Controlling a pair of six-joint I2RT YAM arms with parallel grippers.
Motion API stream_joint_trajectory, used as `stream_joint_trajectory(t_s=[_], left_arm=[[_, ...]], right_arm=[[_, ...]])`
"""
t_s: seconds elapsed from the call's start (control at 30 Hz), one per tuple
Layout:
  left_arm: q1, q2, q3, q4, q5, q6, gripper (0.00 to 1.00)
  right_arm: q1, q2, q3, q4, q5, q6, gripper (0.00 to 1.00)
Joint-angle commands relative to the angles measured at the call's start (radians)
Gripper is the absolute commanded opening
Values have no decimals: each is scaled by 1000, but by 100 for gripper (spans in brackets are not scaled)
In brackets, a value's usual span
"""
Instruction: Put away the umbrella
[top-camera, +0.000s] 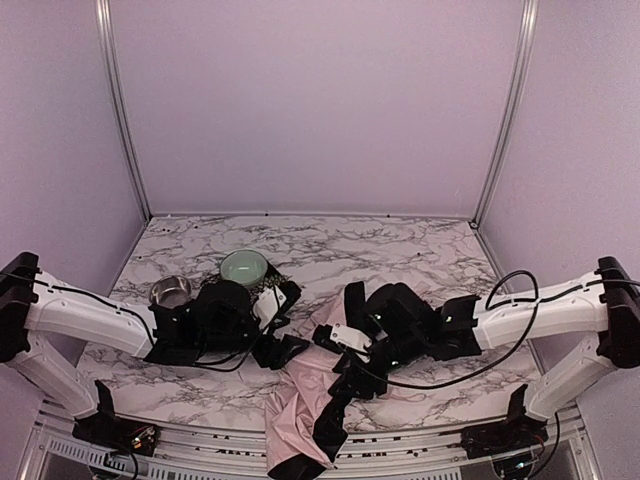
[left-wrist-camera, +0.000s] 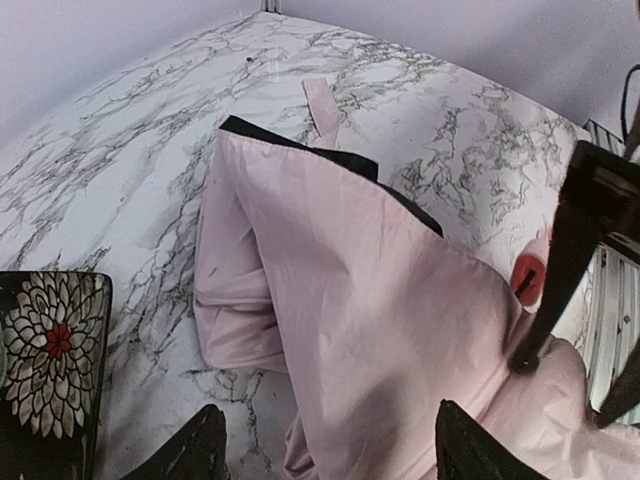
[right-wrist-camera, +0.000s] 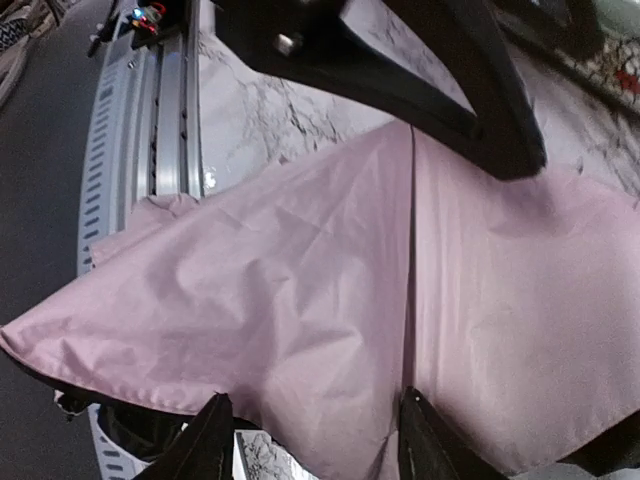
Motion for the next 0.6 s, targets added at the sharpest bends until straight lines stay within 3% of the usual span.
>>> stream_joint_trajectory(t_s=[0.0,0.23,0.57], left_arm=[[62,36,85,40,61,-28,72],[111,63,136,38,86,-35,71],[118,-30,72,34,31,-39,71]], right_arm=[[-1,-124,61,-130,32,-93,58],[0,-72,91,-356,290,-228,63],[2,103,108,-374,368,-374,57]])
